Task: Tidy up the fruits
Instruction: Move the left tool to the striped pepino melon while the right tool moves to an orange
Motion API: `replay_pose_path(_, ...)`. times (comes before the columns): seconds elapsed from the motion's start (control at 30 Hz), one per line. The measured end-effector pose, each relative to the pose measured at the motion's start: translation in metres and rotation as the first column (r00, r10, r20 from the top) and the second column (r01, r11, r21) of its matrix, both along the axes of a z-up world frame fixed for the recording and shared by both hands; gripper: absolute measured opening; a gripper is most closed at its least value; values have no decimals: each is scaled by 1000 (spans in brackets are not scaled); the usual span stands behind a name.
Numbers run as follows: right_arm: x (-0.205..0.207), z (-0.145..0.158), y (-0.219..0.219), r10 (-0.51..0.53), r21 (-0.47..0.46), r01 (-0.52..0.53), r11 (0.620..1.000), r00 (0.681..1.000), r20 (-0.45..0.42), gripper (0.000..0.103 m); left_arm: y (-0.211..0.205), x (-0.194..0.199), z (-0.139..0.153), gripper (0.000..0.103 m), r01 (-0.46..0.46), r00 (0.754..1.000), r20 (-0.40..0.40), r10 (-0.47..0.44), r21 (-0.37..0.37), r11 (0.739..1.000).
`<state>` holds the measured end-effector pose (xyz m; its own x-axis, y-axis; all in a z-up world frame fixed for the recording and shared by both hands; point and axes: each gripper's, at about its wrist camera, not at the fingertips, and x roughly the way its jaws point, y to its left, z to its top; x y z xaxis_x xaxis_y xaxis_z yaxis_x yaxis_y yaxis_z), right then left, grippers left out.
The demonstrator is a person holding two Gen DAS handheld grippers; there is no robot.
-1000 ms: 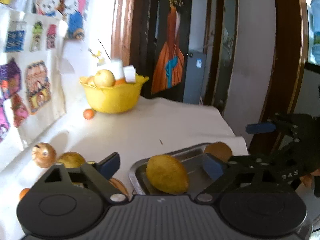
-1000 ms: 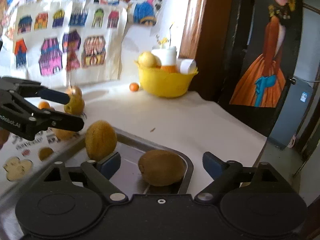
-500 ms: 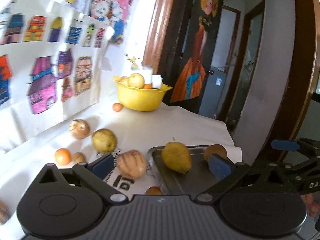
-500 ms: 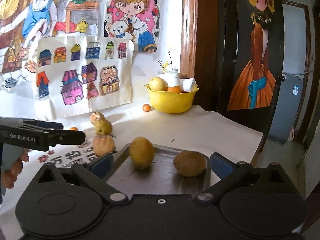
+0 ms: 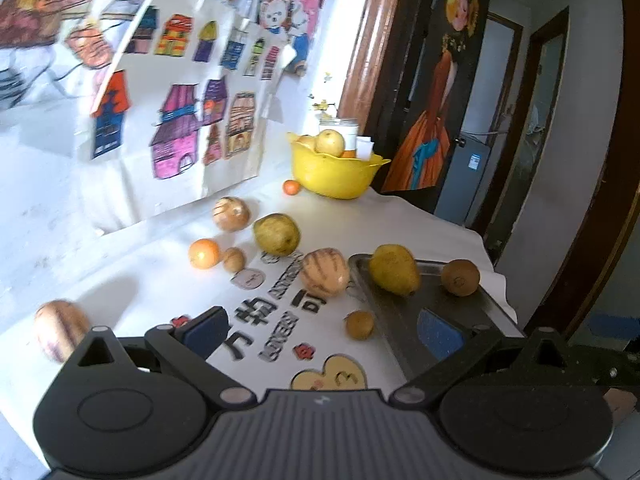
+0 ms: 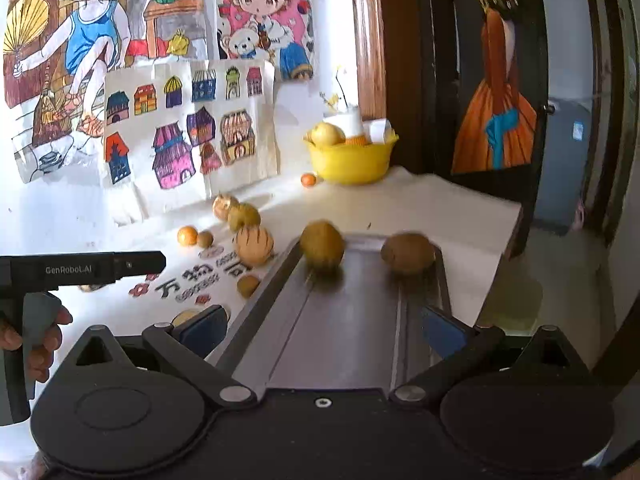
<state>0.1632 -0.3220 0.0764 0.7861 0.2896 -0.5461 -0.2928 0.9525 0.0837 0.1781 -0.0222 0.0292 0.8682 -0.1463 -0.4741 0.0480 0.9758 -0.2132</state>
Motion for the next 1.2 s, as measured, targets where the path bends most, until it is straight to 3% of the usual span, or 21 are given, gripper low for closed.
replay_pose_path(0.23, -23, -10, 16, -24, 25, 26, 999, 997, -69, 102, 16, -32, -7, 103, -32, 999, 7, 32, 26, 999)
replay_pose_path(0.37, -31, -19, 35, -19, 23, 22, 1000, 996, -91, 102, 29, -46, -12, 103, -41, 999, -18, 41, -4, 999)
replay_pose_path(0.77, -24, -35, 102, 142, 51, -135, 990, 974, -174, 102, 74, -76, -18, 103, -163, 985, -47, 163, 5, 987)
replay_pose_path(1.2, 12, -26, 144, 282, 34, -281, 959, 939, -200, 102, 118, -77, -23, 103, -310, 949, -71, 308, -17, 951)
